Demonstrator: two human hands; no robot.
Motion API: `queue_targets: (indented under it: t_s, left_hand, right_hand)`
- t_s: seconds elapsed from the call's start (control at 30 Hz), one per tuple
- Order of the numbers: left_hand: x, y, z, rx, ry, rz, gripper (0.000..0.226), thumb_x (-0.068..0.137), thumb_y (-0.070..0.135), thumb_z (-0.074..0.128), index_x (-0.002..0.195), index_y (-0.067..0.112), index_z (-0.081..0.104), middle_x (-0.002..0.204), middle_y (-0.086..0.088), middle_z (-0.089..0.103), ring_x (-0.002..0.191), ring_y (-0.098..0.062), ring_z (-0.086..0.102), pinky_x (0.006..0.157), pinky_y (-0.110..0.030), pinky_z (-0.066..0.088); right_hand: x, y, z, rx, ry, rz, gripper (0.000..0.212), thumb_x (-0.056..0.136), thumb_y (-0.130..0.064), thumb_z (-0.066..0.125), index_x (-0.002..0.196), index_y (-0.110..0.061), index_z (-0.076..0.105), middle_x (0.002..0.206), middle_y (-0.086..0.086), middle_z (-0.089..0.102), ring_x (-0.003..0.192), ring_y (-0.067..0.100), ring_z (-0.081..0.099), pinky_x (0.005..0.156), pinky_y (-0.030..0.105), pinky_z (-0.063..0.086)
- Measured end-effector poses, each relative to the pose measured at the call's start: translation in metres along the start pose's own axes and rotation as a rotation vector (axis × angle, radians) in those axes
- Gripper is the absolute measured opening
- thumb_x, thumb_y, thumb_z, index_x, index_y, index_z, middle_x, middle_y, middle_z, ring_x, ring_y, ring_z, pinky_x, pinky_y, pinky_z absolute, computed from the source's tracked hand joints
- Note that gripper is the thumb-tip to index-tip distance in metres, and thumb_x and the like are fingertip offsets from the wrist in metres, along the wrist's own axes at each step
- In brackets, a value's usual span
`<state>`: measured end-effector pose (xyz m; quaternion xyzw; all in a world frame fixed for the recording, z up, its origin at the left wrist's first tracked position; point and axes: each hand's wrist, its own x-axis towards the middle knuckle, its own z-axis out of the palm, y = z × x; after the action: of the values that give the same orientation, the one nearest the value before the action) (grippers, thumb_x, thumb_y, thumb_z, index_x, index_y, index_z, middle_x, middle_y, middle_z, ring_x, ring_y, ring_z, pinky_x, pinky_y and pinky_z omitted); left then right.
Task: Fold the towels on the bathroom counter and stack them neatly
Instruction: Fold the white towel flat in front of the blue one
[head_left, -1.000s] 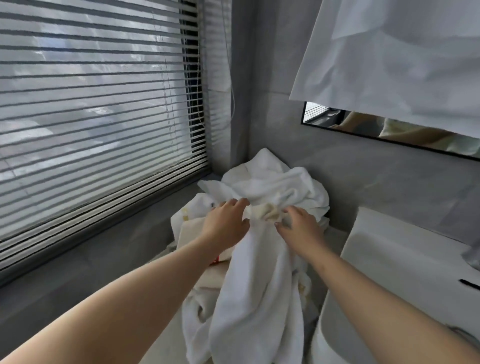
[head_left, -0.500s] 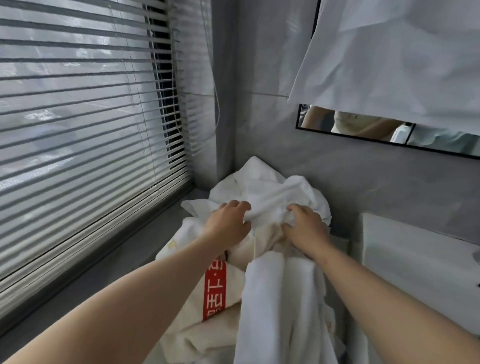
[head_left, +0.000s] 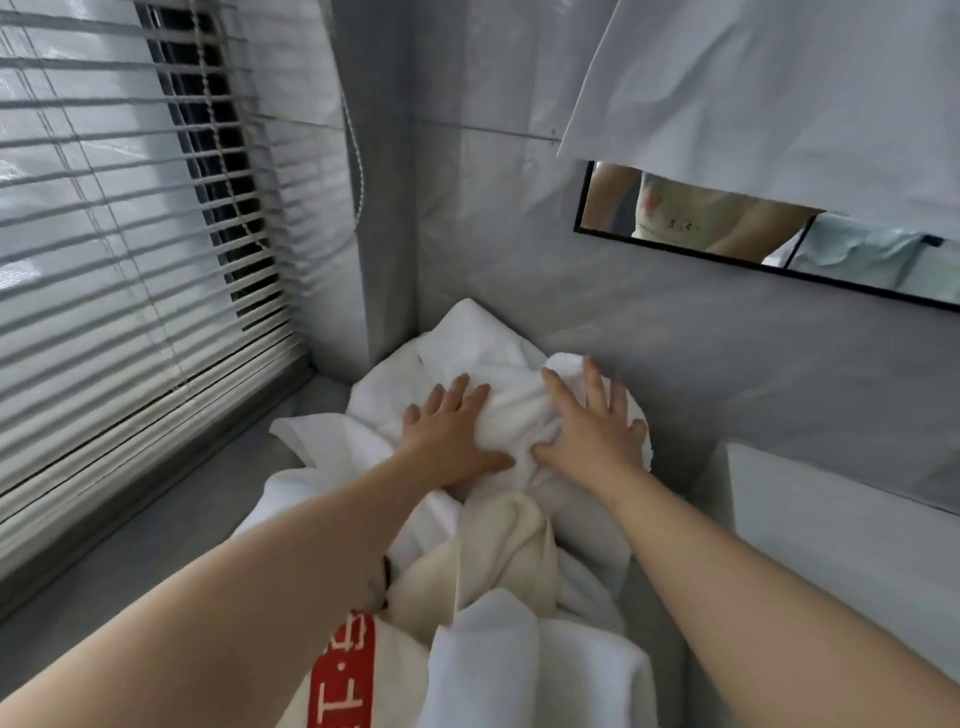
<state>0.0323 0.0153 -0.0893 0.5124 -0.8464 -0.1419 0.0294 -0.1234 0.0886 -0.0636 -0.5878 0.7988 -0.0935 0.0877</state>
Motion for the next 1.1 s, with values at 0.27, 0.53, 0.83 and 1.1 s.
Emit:
queue_targets:
  t_s: [0.27, 0.53, 0.83, 1.1]
  left_hand:
    - [-0.004, 0.003, 0.001, -0.12, 0.146, 0.072, 0.055, 0.085, 0.046, 0.059, 0.132, 0.025, 0.042, 0.144, 0.005, 0.035, 0.127, -0.02, 0.041, 0.106, -0.033, 0.028]
    - [-0.027, 0.016, -0.018, -0.209, 0.152, 0.102, 0.02, 0.093, 0.027, 0.047, 0.109, 0.016, 0.05, 0.111, -0.003, 0.057, 0.098, -0.022, 0.056, 0.079, -0.027, 0.038]
    - [-0.068, 0.03, -0.053, -0.488, 0.296, 0.094, 0.008, 0.092, 0.012, 0.046, 0.092, 0.019, 0.043, 0.076, 0.006, 0.051, 0.08, -0.017, 0.052, 0.07, -0.025, 0.038]
    - [-0.117, 0.051, -0.094, -0.764, 0.445, 0.124, 0.011, 0.091, 0.014, 0.053, 0.101, 0.011, 0.05, 0.08, 0.006, 0.052, 0.077, -0.01, 0.048, 0.064, -0.01, 0.037]
  right_hand:
    - [0.003, 0.0, 0.007, 0.164, 0.037, 0.004, 0.033, 0.088, -0.035, 0.058, 0.118, -0.027, 0.049, 0.121, 0.006, 0.033, 0.111, 0.029, 0.04, 0.092, 0.04, 0.044]
    - [-0.023, -0.005, 0.001, 0.206, 0.12, -0.07, 0.013, 0.094, -0.027, 0.05, 0.105, -0.02, 0.05, 0.11, 0.003, 0.037, 0.087, 0.025, 0.053, 0.075, 0.032, 0.048]
    - [-0.059, -0.016, -0.03, 0.402, 0.199, -0.141, 0.017, 0.095, -0.031, 0.051, 0.108, -0.02, 0.048, 0.107, -0.001, 0.036, 0.076, 0.014, 0.047, 0.067, 0.025, 0.039]
    - [-0.099, -0.028, -0.065, 0.541, 0.336, -0.212, 0.033, 0.091, -0.023, 0.056, 0.123, -0.022, 0.048, 0.11, -0.003, 0.035, 0.086, 0.014, 0.046, 0.075, 0.023, 0.034]
